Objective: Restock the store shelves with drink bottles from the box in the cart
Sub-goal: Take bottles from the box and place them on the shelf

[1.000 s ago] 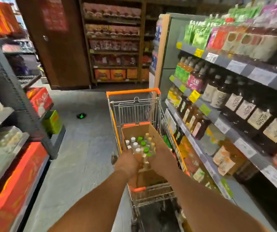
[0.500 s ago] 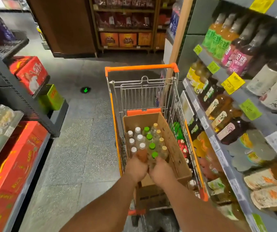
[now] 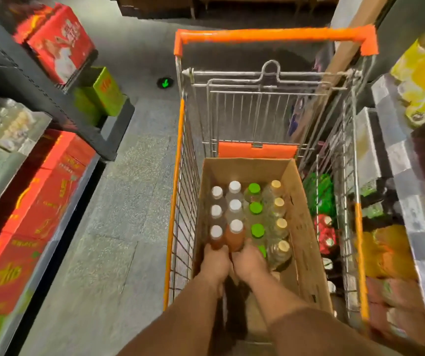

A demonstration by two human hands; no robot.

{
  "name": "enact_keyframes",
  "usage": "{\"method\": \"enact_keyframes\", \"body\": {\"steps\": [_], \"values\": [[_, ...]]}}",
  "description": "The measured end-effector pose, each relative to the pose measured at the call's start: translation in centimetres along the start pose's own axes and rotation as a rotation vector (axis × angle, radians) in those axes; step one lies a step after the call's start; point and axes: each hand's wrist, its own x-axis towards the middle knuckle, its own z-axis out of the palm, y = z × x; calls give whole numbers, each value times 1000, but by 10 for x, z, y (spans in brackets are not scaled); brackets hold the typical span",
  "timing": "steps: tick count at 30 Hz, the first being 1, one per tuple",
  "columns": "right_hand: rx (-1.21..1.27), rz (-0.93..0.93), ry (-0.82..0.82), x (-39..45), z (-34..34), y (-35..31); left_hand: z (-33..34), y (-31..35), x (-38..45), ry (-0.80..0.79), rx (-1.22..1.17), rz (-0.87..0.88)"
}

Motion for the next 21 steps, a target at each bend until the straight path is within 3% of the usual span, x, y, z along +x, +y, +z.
{"method": "enact_keyframes", "body": {"steps": [4,10,14,21], "values": [[97,-13,53,49,12,0,17,-9,37,27,-141,-113],[430,14,176,90,36,-4,35,-13,91,74,-209,-158],[434,69,242,104,43,-3,38,-19,112,130,-339,-181],[254,59,217,97,39,3,37,-24,106,127,-395,-171]]}}
